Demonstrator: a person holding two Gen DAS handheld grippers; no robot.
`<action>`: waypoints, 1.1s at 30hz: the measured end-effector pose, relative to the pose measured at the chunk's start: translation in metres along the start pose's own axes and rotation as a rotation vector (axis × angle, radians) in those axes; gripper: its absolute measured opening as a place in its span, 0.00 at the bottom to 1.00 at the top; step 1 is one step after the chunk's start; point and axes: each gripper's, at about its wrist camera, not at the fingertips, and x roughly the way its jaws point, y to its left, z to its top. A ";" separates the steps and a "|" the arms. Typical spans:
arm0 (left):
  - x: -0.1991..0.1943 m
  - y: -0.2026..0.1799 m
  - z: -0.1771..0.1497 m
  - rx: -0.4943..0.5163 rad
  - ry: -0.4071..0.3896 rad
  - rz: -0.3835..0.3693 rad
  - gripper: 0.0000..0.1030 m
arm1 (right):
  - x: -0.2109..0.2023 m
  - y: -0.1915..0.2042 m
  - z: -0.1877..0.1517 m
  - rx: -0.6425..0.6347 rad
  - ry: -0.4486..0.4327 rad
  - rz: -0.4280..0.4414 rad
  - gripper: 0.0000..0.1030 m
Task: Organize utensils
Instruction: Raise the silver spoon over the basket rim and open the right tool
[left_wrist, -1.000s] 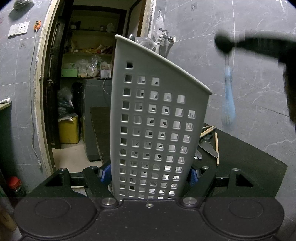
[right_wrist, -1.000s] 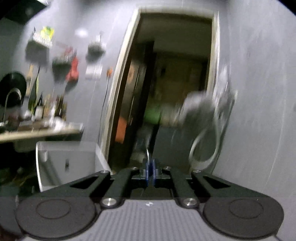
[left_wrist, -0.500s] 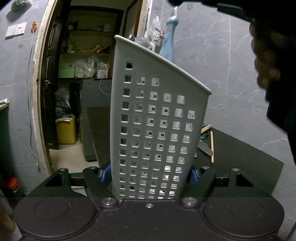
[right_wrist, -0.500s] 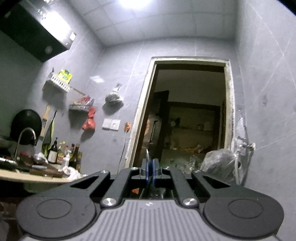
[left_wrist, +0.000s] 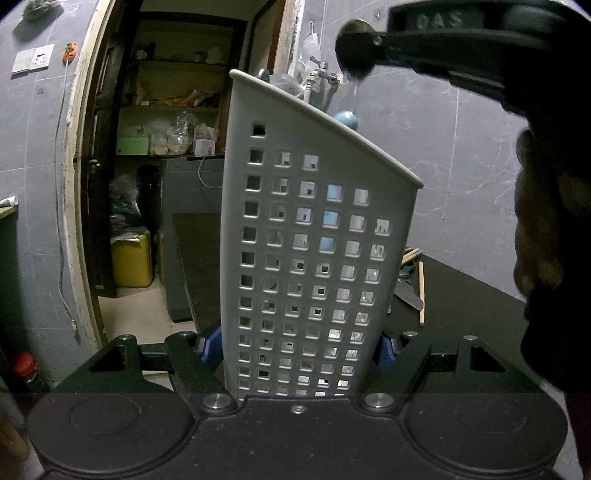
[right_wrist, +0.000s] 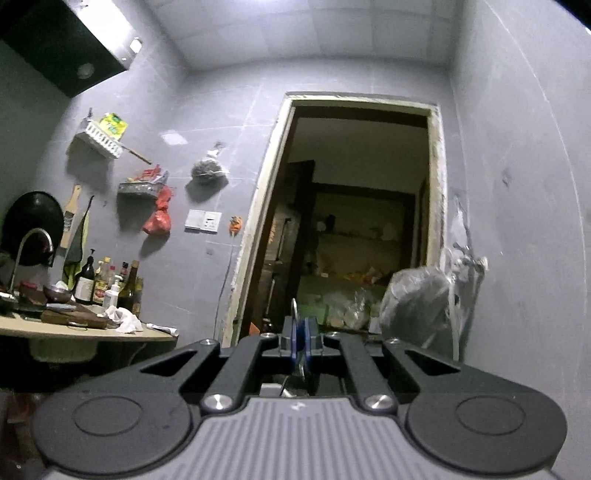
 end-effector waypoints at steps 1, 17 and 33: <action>0.000 0.000 0.000 -0.001 0.000 0.000 0.74 | -0.002 -0.002 -0.003 0.013 -0.003 -0.001 0.05; -0.001 -0.001 -0.002 0.012 -0.001 -0.009 0.74 | -0.035 -0.027 -0.035 0.206 -0.012 -0.034 0.05; 0.000 0.001 -0.002 0.012 -0.002 -0.011 0.74 | -0.041 -0.025 -0.042 0.198 -0.003 -0.026 0.08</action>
